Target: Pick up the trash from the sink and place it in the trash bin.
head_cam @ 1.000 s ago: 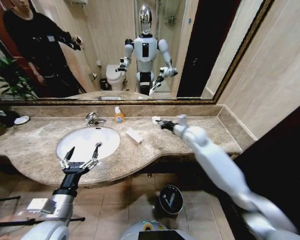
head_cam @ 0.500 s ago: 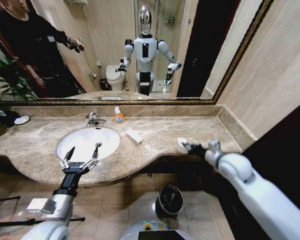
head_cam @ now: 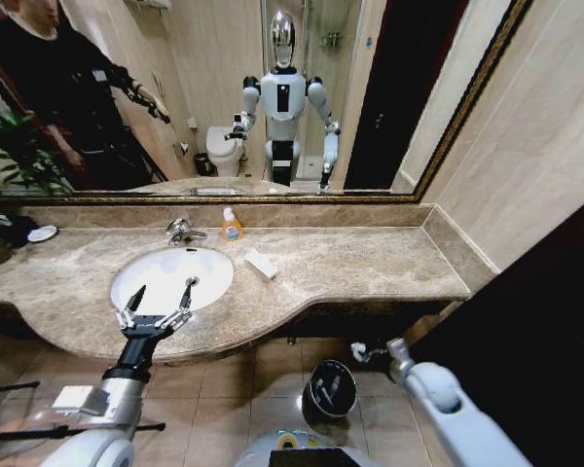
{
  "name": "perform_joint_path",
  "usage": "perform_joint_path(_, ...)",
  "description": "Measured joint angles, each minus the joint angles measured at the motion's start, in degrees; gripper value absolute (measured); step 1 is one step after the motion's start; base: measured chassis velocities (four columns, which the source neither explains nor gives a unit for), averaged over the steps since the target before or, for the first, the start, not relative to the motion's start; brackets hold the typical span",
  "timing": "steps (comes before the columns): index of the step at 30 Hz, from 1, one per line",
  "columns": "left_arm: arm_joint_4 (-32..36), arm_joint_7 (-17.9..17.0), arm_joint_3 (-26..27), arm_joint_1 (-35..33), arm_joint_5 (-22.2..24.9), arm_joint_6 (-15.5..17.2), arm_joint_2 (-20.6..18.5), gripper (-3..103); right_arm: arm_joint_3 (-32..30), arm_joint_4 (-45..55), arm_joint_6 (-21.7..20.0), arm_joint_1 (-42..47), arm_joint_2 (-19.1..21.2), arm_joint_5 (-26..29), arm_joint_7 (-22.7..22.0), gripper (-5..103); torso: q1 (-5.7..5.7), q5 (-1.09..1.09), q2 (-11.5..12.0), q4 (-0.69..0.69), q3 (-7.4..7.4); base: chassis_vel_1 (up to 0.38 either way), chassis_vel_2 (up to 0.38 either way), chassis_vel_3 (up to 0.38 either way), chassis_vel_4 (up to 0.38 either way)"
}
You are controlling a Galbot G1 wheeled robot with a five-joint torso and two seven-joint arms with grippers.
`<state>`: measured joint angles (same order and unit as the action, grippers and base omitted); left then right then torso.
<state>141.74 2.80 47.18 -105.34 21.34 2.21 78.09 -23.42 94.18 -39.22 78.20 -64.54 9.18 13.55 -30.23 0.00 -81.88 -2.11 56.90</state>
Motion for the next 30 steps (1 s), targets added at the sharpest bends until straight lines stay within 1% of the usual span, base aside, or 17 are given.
perform_joint_path(5, 0.0, 0.0, 0.0, 0.0, 0.0, 0.0, 0.0, 100, 1.49, -11.91, 2.6, -4.99, -4.36, -5.87, -0.04, 0, -0.01, 0.0, 0.0, 0.0, 0.0, 0.0, 0.0, 0.0, 0.0)
perform_joint_path(10, 0.0, 0.0, 0.0, 0.0, 0.0, 0.0, 0.0, 100, 2.65, -15.1, 2.25, -6.45, -4.61, -8.1, 1.12, -1, 0.0, 0.0, 0.0, 0.0, 0.0, 0.0, 0.0, 0.0, 0.0)
perform_joint_path(12, 0.0, 0.0, 0.0, 0.0, 0.0, 0.0, 0.0, 100, 3.73, -15.15, 1.33, -6.56, -3.72, -8.02, 1.32, 4, 0.0, -0.01, 0.0, 0.0, 0.0, 0.0, 0.0, 0.0, 0.0)
perform_joint_path(14, 0.0, 0.0, 0.0, 0.0, 0.0, 0.0, 0.0, 100, 5.16, -14.67, 0.29, -6.52, -2.36, -7.15, 1.54, 15, 0.0, -0.02, 0.0, 0.0, 0.0, 0.0, 0.0, 0.0, 0.0)
perform_joint_path(15, 0.0, 0.0, 0.0, 0.0, 0.0, 0.0, 0.0, 100, 5.16, -14.67, 0.29, -6.52, -2.36, -7.15, 1.54, 15, 0.0, -0.02, 0.0, 0.0, 0.0, 0.0, 0.0, 0.0, 0.0)
perform_joint_path(16, 0.0, 0.0, 0.0, 0.0, -0.01, 0.0, 0.0, 100, 5.41, -14.4, 0.01, -6.51, -2.11, -6.68, 1.57, 25, 0.0, -0.01, 0.0, 0.0, 0.0, 0.0, 0.0, 0.0, 0.0)
perform_joint_path(18, 0.0, 0.0, 0.0, 0.0, 0.0, 0.0, 0.0, 100, 5.46, -14.15, -0.19, -6.49, -2.09, -6.21, 1.57, 25, 0.0, 0.0, 0.0, 0.0, 0.0, 0.0, 0.0, 0.0, 0.0)
perform_joint_path(19, 0.0, 0.0, 0.0, 0.0, -0.01, 0.0, 0.0, 100, 5.46, -13.79, -0.47, -6.39, -2.13, -5.7, 1.57, 36, 0.0, 0.0, 0.0, 0.0, 0.0, 0.0, 0.0, 0.0, 0.0)
perform_joint_path(21, 0.0, 0.0, 0.0, 0.0, 0.0, 0.0, 0.0, 100, 5.47, -13.53, -0.51, -6.23, -2.18, -5.6, 1.57, 36, 0.0, 0.0, 0.0, 0.0, 0.0, 0.0, 0.0, 0.0, 0.0)
perform_joint_path(22, 0.0, 0.0, 0.0, 0.0, 0.0, 0.0, 0.0, 100, 5.35, -13.12, -0.53, -6.05, -2.24, -5.49, 1.57, 47, 0.0, 0.01, 0.0, 0.0, 0.0, 0.0, 0.0, 0.0, 0.0)
perform_joint_path(23, 0.0, 0.0, 0.0, 0.0, 0.0, 0.0, 0.0, 100, 5.35, -13.12, -0.53, -6.05, -2.24, -5.49, 1.57, 47, 0.0, 0.01, 0.0, 0.0, 0.0, 0.0, 0.0, 0.0, 0.0)
perform_joint_path(24, 0.0, 0.0, 0.0, 0.0, 0.0, 0.0, 0.0, 100, 4.69, -12.25, -0.54, -5.84, -2.28, -5.04, 1.57, 47, 0.0, 0.02, 0.0, 0.0, 0.0, 0.0, 0.0, 0.0, 0.0)
perform_joint_path(25, 0.0, 0.0, 0.0, 0.0, 0.0, 0.0, 0.0, 100, 3.68, -10.67, -0.55, -5.47, -2.17, -4.17, 1.57, 58, 0.0, 0.02, 0.0, 0.0, 0.0, 0.0, 0.0, 0.0, 0.0)
perform_joint_path(26, 0.0, 0.0, 0.0, 0.0, 0.0, 0.0, 0.0, 100, 3.68, -10.67, -0.55, -5.47, -2.17, -4.17, 1.57, 58, 0.0, 0.02, 0.0, 0.0, 0.0, 0.0, 0.0, 0.0, 0.0)
perform_joint_path(28, 0.0, 0.0, 0.0, 0.0, 0.0, 0.0, 0.0, 100, -1.19, -3.48, -1.12, -3.03, -1.05, 0.25, 2.39, 69, 0.0, 0.02, 0.0, 0.0, 0.0, 0.0, 0.0, 0.0, 0.0)
perform_joint_path(29, 0.0, 0.0, 0.0, 0.0, 0.0, 0.0, 0.0, 100, -1.19, -3.48, -1.12, -3.03, -1.05, 0.25, 2.39, 69, 0.0, 0.02, 0.0, 0.0, 0.0, 0.0, 0.0, 0.0, 0.0)
perform_joint_path(30, 0.0, 0.0, 0.0, 0.0, 0.0, 0.0, 0.0, 100, -5.03, 1.2, -2.01, -1.48, -0.6, 4.3, 1.72, 74, 0.0, -0.01, 0.0, 0.0, 0.0, 0.0, 0.0, 0.0, 0.0)
